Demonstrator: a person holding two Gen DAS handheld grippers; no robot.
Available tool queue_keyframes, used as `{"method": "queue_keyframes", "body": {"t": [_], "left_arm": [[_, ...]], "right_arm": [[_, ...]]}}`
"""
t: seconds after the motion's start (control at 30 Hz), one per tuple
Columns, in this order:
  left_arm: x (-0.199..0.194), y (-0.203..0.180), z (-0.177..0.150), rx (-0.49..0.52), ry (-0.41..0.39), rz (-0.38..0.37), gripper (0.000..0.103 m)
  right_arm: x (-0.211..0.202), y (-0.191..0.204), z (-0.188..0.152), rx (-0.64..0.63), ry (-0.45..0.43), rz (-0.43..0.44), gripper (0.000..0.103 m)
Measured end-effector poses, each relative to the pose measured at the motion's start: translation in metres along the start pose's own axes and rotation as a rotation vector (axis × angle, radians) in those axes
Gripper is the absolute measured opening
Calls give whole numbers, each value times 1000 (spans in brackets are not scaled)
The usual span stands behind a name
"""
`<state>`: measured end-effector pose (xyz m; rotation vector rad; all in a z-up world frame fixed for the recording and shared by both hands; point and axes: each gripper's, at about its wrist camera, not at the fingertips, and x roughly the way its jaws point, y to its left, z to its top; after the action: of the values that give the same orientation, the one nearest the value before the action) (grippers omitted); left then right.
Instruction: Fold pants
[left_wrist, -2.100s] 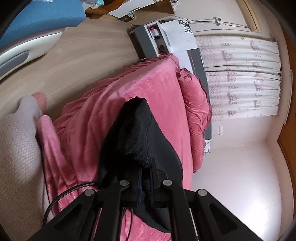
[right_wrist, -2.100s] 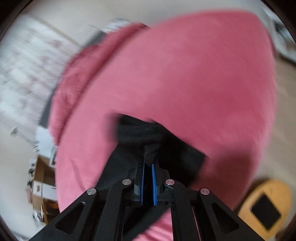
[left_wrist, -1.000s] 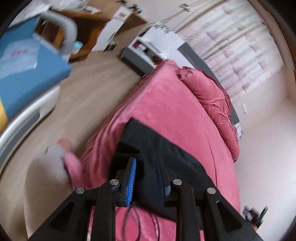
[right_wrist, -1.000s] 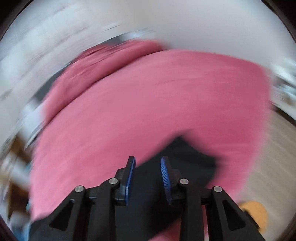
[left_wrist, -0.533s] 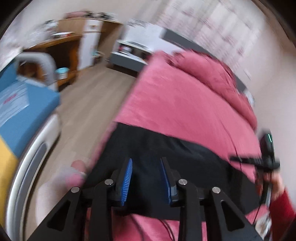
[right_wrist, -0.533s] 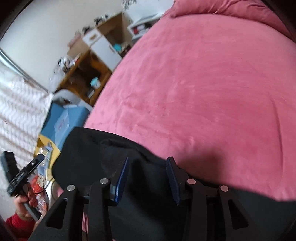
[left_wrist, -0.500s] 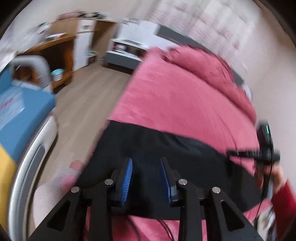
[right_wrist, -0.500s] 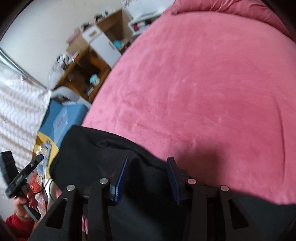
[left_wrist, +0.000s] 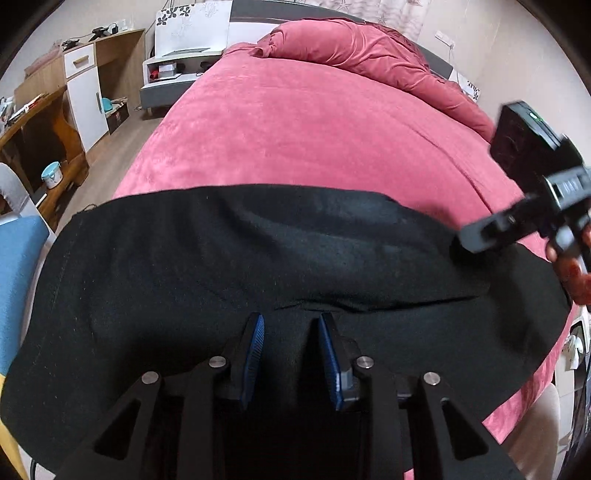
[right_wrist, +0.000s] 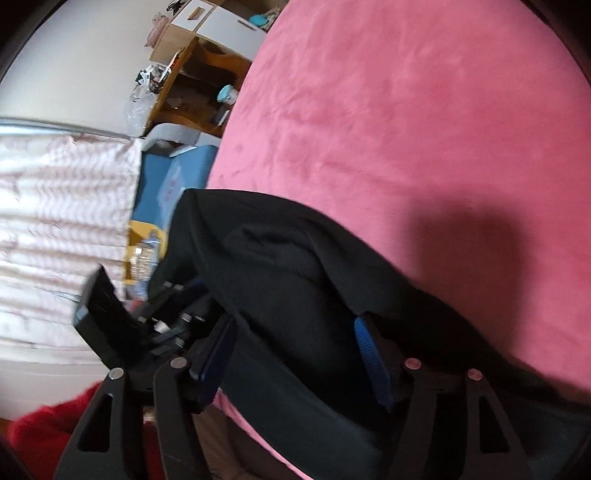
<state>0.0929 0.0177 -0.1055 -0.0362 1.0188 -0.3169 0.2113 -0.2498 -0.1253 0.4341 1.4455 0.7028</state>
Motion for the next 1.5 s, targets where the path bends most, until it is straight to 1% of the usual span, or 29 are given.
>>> {"method": "queue_keyframes", "body": {"t": [0.07,0.13,0.2,0.27,0.33,0.47,0.53,0.6,0.67,0.73,0.77,0.8,0.87,0.93,0.97,1.0,1.03,1.07,1.1,1.13,1.17,1.23,1.33,1.4,1.47,1.5], "left_arm": [[1,-2,-3,9,1,9,31],[1,-3,-2,17,-1,20,31],[-1,-5,-5,19,-2,28,31],[-1,-7,-6,15,-1,34,31],[-1,-7,-6,10,-1,38,31],[-1,-7,-5,11,2,43,31],[0,-8,-4,11,6,47,31],[1,-9,-4,17,8,54,31],[1,-12,-4,26,9,63,31],[1,-14,-5,34,9,69,31],[2,-13,-5,35,10,70,31],[2,-13,-5,37,11,72,31],[2,-12,-5,38,11,73,31],[2,-12,-5,36,10,71,31],[2,-12,-5,34,10,71,31],[2,-12,-6,35,7,74,31],[2,-13,-7,35,6,75,31],[2,-14,-7,37,5,78,32],[2,-15,-8,42,4,82,31],[2,-16,-8,48,4,85,32],[2,-16,-9,52,2,89,32],[2,-17,-9,57,2,91,32],[2,-14,-10,50,1,78,32],[3,-12,-10,43,3,71,32],[5,-11,-10,45,-1,70,32],[5,-11,-10,50,-5,72,32]], "right_arm": [[5,4,4,-8,5,-20,67],[-1,9,-1,-33,29,-19,66],[-4,11,-6,-57,55,-53,66],[-11,6,-12,-56,68,-84,66],[-14,0,-15,-46,71,-97,66],[-9,3,-18,-60,109,-95,66],[5,9,-14,-73,135,-68,66],[15,14,-10,-88,137,-46,66],[26,23,-1,-88,108,11,66],[36,26,7,-63,55,64,66],[42,26,11,-31,28,87,66],[48,23,14,6,14,96,69],[54,17,14,65,-15,105,70],[48,10,7,112,-82,157,69],[42,7,3,132,-120,183,63],[34,3,-1,149,-164,200,48],[25,-1,-5,169,-215,213,38],[14,-7,-10,199,-270,228,19],[6,-12,-12,221,-303,244,12],[-2,-15,-14,237,-342,271,11],[-8,-13,-15,225,-371,264,10],[-16,-2,-13,174,-425,200,10],[-21,2,-8,182,-513,169,9],[-15,-4,0,178,-513,94,9],[1,-9,5,182,-493,-3,9],[8,-15,8,204,-483,-39,9]]}}
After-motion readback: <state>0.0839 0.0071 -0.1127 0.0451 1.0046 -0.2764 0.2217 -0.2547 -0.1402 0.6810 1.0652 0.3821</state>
